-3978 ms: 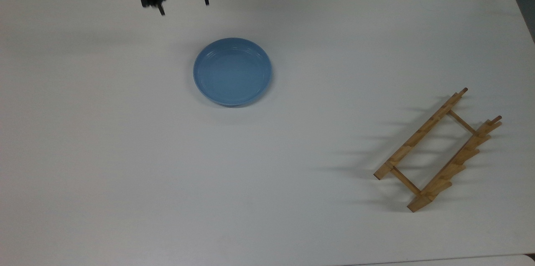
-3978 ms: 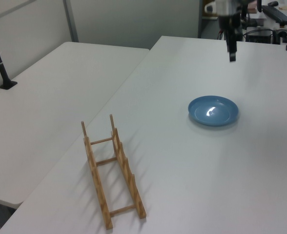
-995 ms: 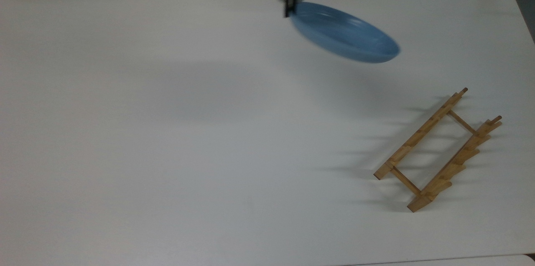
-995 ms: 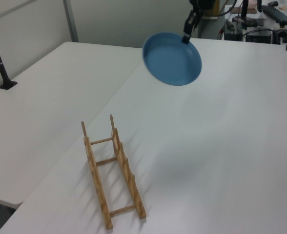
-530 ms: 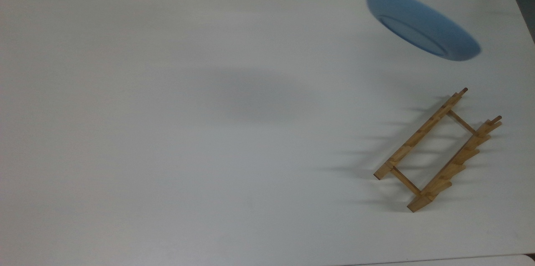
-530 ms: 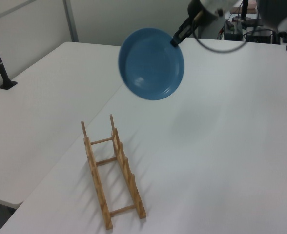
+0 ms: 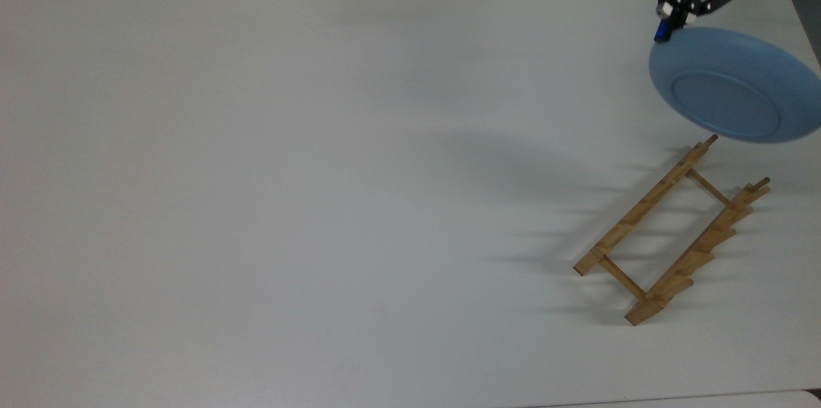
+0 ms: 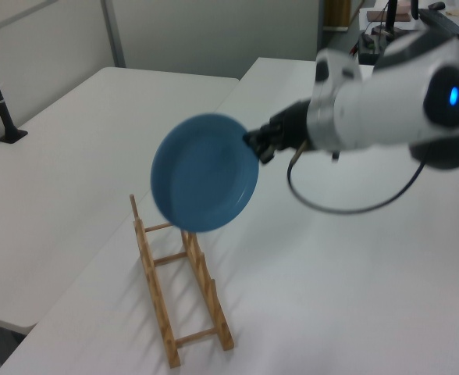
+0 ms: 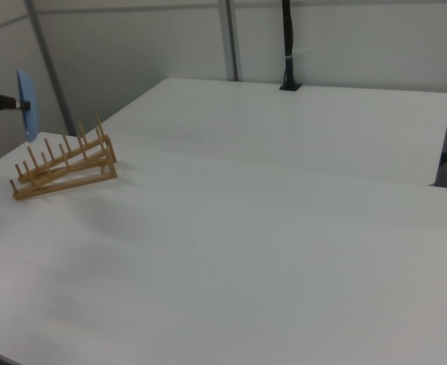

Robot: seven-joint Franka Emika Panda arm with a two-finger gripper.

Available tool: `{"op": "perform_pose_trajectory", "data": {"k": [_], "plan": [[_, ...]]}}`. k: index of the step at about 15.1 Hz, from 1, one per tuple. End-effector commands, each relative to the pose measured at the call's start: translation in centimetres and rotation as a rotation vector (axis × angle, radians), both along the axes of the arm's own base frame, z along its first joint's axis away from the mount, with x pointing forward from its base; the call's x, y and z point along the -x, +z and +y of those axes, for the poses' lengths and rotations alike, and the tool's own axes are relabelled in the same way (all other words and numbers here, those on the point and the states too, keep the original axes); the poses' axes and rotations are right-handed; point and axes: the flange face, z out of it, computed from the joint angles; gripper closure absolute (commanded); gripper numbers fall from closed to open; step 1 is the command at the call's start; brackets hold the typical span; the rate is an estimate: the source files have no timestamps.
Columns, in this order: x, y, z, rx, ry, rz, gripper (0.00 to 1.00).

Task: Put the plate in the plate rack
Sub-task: 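Tilt the plate upright and lower it into the rack slots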

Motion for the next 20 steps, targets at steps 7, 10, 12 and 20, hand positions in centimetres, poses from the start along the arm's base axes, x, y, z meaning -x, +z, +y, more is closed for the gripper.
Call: {"op": "perform_pose_trajectory", "data": {"k": [7, 10, 12, 20], "plan": [[0.6, -3.9, 5.8, -0.203, -0.119, -0.218, 1.00], [2.0, -6.4, 7.5, -0.216, -0.149, -0.301, 1.00], [2.5, -8.0, 8.0, -0.228, -0.175, -0.332, 1.00], [2.0, -11.4, 8.2, -0.220, -0.192, -0.343, 1.00]]}}
